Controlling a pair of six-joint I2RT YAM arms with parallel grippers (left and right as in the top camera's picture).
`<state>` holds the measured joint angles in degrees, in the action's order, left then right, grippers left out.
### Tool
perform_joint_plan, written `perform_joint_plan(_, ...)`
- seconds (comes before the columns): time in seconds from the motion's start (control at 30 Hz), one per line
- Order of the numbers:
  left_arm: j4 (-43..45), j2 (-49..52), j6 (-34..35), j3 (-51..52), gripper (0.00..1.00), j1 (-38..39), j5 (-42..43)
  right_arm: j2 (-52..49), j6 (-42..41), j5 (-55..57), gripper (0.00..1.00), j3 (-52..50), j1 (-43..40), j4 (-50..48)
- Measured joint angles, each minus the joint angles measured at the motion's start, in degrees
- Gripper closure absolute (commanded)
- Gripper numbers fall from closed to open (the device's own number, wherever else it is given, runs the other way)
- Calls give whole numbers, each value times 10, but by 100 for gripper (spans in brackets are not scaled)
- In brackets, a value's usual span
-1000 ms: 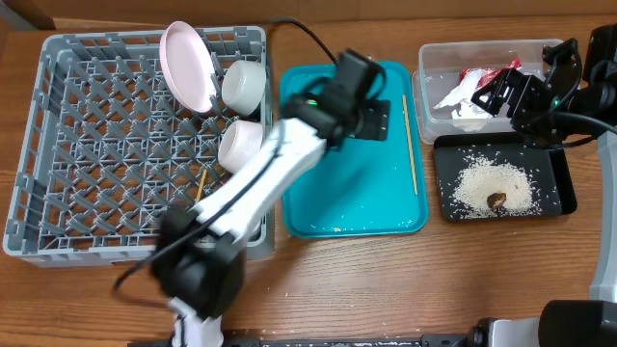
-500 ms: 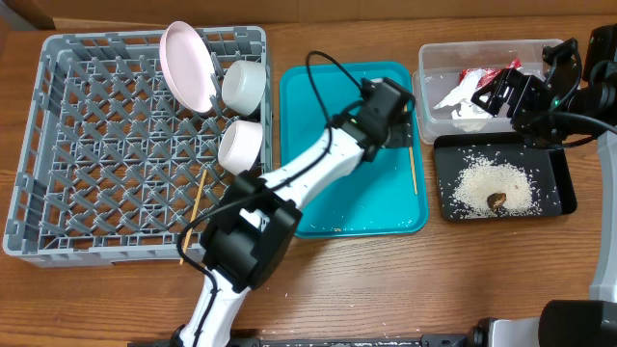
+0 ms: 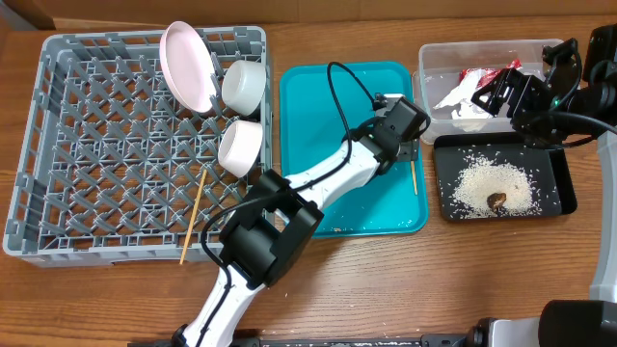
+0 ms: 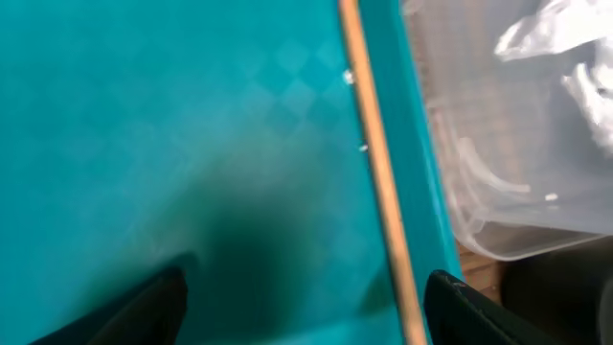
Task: Sort waste into correct bins and load items into the dishwasher
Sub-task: 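Reach the left gripper to the second chopstick at the tray's right edge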
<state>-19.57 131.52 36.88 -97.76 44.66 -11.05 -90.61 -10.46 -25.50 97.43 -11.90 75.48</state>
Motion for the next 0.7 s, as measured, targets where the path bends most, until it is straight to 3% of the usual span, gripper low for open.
perform_joint_plan(0.7,14,19,-30,0,27,32,-48,0,0,0,0,0,0,0)
